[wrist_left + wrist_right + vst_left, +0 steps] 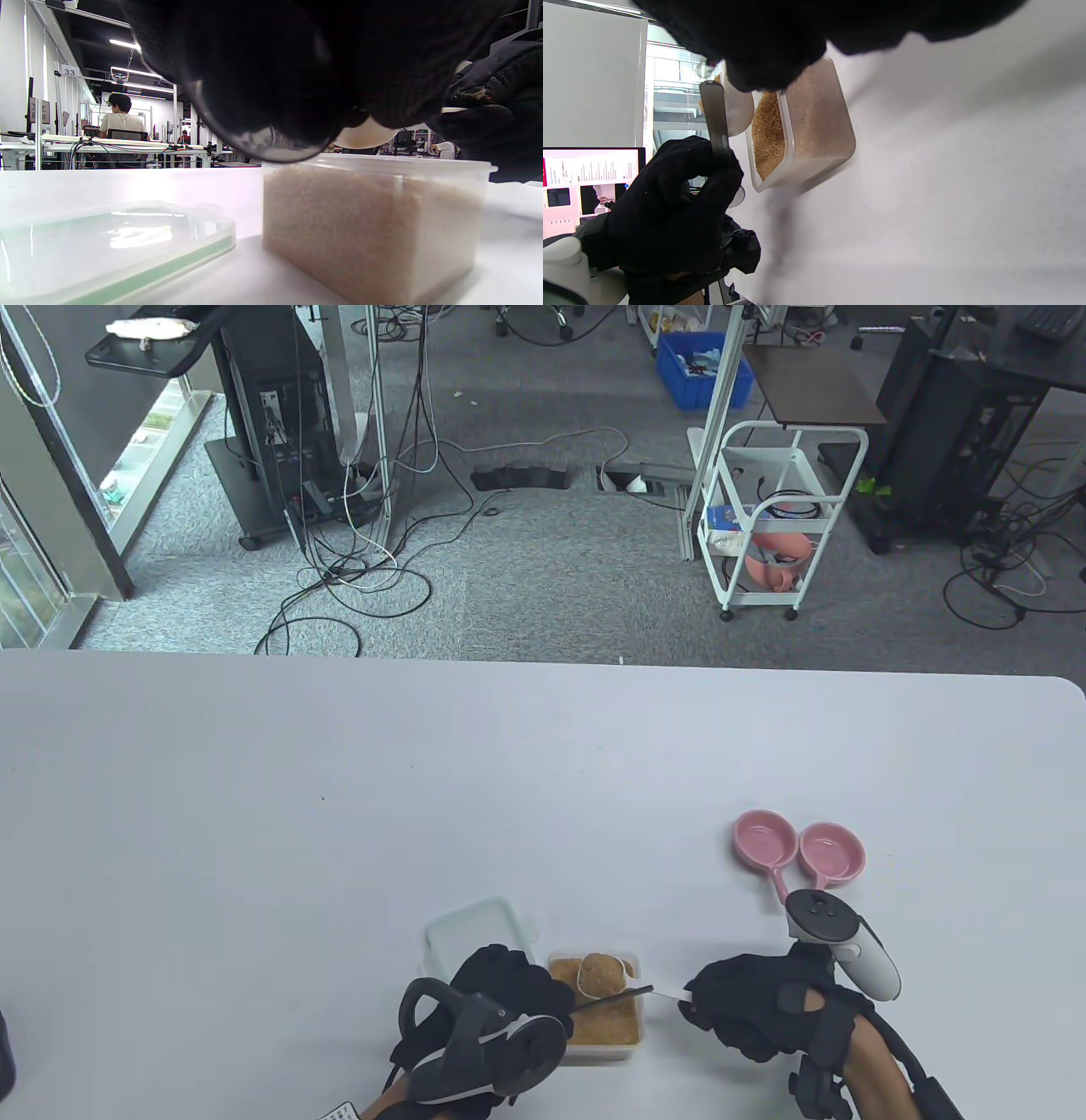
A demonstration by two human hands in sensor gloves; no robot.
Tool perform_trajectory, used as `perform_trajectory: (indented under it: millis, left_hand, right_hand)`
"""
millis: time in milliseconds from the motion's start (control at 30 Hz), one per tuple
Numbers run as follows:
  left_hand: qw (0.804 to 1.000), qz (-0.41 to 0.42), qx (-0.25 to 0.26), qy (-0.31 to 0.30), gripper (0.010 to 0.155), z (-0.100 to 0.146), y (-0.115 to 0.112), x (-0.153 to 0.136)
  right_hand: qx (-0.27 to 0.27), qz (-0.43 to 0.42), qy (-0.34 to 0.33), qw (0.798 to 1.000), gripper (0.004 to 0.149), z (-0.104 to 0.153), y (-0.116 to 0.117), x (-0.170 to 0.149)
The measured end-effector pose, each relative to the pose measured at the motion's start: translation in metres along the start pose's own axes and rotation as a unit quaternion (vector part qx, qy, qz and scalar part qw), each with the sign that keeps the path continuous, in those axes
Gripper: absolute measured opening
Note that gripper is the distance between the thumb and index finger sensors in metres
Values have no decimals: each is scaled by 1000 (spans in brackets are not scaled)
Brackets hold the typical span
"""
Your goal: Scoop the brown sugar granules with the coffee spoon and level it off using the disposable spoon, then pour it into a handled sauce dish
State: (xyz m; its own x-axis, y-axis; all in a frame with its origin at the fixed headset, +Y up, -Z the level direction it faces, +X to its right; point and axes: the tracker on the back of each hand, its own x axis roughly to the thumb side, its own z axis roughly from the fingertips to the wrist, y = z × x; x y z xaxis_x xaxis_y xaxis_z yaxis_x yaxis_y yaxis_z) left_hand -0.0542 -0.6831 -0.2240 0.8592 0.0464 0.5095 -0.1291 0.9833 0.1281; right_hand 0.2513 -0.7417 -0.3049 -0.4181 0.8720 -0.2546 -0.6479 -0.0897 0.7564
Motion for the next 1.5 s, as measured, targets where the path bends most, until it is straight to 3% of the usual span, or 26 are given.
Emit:
perform_trajectory:
  millis: [1500]
  left_hand:
    - [999,-7,-23,32,40,-4,-1,-17]
  right_hand:
    - [10,18,9,1000,42,-2,1,-1]
